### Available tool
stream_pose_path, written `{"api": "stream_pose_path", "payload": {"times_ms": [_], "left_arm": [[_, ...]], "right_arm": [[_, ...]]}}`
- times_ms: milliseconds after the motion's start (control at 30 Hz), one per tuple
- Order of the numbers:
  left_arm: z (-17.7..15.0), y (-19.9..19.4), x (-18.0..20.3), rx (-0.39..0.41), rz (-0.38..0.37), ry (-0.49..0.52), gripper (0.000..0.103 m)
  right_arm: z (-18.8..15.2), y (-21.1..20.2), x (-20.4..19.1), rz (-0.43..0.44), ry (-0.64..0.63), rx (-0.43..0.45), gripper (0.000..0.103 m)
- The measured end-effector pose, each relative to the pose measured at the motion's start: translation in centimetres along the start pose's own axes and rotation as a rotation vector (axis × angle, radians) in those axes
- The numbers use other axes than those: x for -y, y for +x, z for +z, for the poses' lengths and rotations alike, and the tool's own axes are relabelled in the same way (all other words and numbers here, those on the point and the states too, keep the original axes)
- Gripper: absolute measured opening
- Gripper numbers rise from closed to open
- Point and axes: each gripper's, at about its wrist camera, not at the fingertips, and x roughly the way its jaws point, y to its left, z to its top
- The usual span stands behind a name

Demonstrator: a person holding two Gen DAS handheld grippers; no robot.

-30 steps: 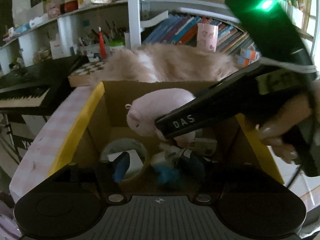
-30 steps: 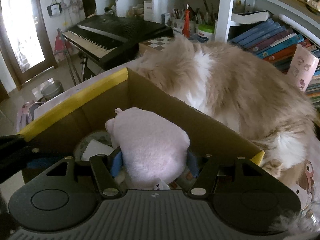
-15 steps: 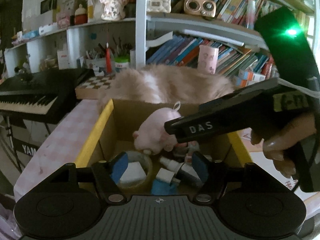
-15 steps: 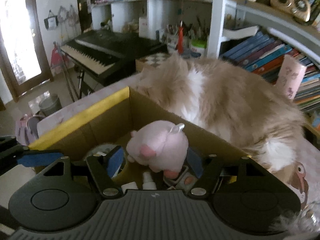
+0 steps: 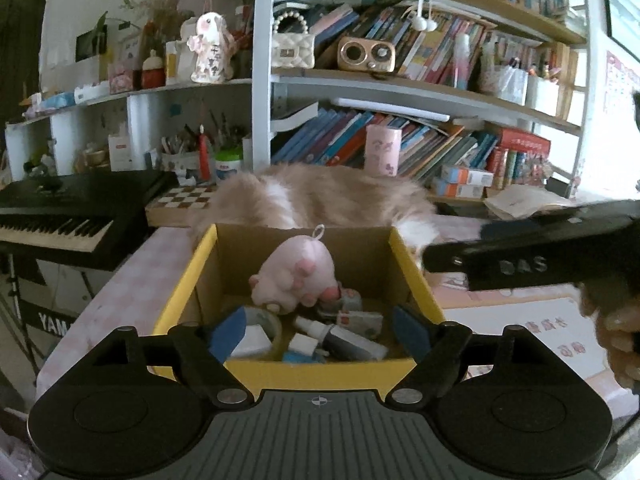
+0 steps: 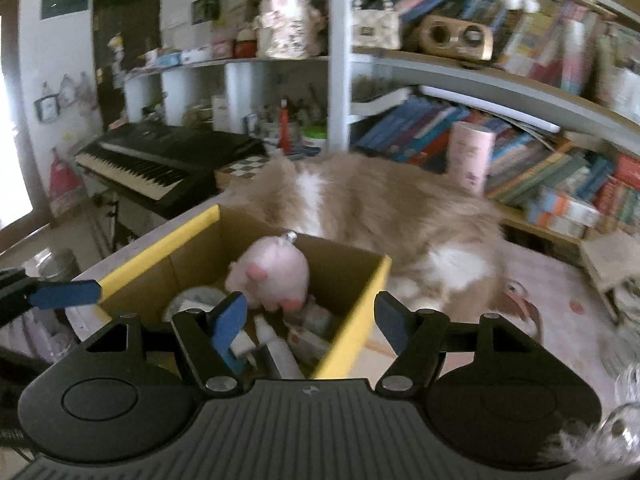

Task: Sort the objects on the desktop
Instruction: 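Withdraw both open tools up and away from the yellow box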

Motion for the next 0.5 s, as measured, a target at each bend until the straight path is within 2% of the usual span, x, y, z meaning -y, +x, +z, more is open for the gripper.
{"api": "stream_pose_path", "payload": {"times_ms": [233, 500], "left_arm": [[-2.0, -3.4, 1.0, 0.020, -0.011, 0.011, 0.091], [-5.6, -5.0, 3.0, -0.029, -0.037, 0.020, 0.093]], "right_arm": [[-4.7, -5.6, -0.1, -0.105, 0.100, 0.019, 0.068], [-11.3, -10.2, -1.1, -0.210, 0.166, -0.020, 0.068]]}}
